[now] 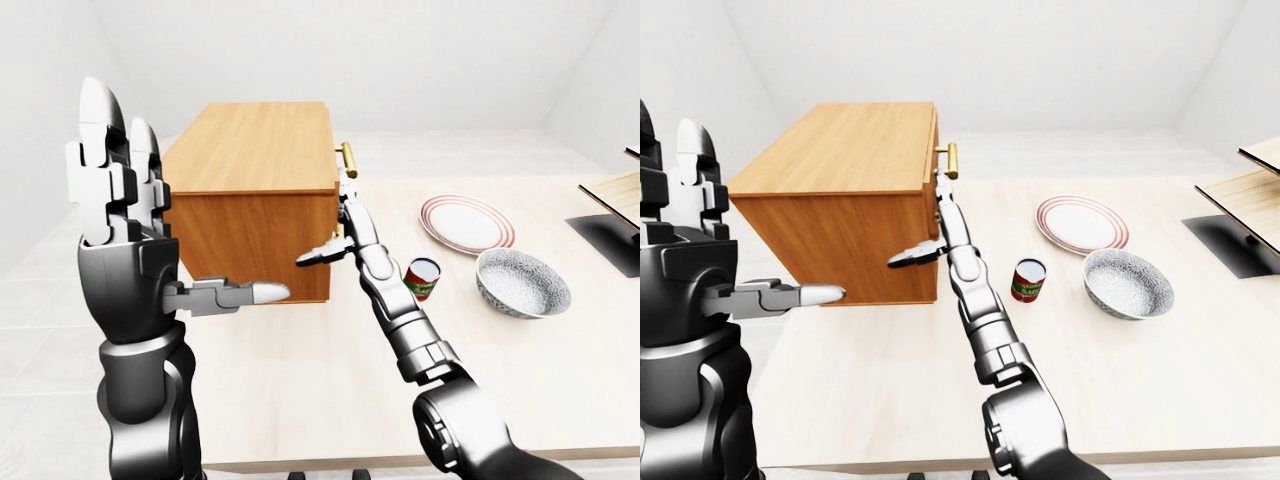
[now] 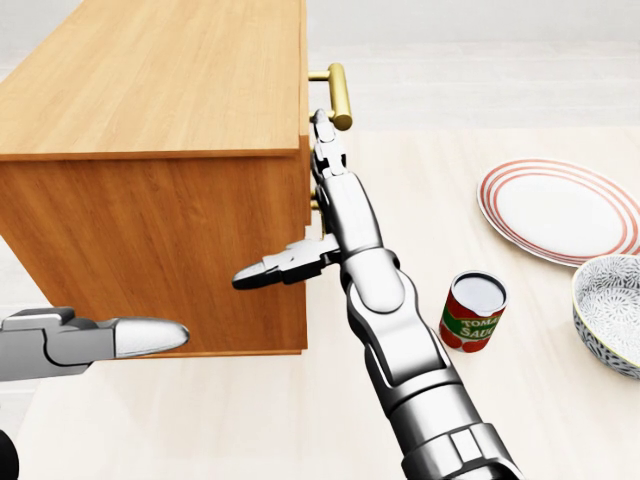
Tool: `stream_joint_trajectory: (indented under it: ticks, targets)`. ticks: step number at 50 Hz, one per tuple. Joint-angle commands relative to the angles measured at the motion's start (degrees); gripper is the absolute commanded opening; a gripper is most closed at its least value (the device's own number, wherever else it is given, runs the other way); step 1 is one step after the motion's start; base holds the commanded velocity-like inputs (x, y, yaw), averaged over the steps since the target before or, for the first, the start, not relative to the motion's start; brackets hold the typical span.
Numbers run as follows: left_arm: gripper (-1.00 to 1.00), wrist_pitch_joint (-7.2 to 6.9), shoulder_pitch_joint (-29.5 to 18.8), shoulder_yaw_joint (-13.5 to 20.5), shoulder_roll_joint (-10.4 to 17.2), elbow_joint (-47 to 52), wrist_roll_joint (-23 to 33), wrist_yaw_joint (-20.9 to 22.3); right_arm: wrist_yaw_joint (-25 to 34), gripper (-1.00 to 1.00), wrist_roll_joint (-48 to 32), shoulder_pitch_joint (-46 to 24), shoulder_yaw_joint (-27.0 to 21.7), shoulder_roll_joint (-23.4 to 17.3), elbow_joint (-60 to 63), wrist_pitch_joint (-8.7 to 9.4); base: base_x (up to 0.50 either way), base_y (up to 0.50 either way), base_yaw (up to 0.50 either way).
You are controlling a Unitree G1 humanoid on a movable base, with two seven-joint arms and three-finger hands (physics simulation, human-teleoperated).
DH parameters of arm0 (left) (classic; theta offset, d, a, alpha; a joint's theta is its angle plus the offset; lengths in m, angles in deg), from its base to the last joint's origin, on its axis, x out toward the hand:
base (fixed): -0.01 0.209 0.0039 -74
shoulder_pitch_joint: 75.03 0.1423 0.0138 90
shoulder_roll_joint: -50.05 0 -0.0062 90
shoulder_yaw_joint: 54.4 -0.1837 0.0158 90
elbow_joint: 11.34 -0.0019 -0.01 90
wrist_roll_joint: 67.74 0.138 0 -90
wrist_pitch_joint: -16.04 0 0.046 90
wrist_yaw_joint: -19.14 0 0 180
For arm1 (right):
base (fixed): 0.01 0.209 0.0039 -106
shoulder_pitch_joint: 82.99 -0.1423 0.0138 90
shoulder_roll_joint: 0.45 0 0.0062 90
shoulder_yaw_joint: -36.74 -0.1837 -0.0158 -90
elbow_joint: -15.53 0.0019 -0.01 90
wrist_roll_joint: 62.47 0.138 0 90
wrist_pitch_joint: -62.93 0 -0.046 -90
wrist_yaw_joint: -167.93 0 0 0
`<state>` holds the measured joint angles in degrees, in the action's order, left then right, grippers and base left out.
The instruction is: Close the top drawer of the cabinet.
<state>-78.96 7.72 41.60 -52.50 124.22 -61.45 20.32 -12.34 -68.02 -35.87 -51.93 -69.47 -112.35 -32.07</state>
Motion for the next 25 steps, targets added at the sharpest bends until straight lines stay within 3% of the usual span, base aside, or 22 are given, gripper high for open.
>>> stream_joint_trajectory:
  ticks: [1, 25]
  targets:
    - [1.0, 0.0, 0.16, -0.08, 0.06, -0.36, -0.24, -0.09, 2.15, 1.0, -0.35, -8.97, 0.84, 1.72, -18.57, 0.0, 0.01, 0.0, 0.0]
    - [1.0, 0.0, 0.05, 0.3, 0.01, 0.28, -0.58, 0.18, 3.87, 1.0, -2.73, -11.73, 1.2, 6.16, -26.79, 0.0, 0.01, 0.0, 0.01]
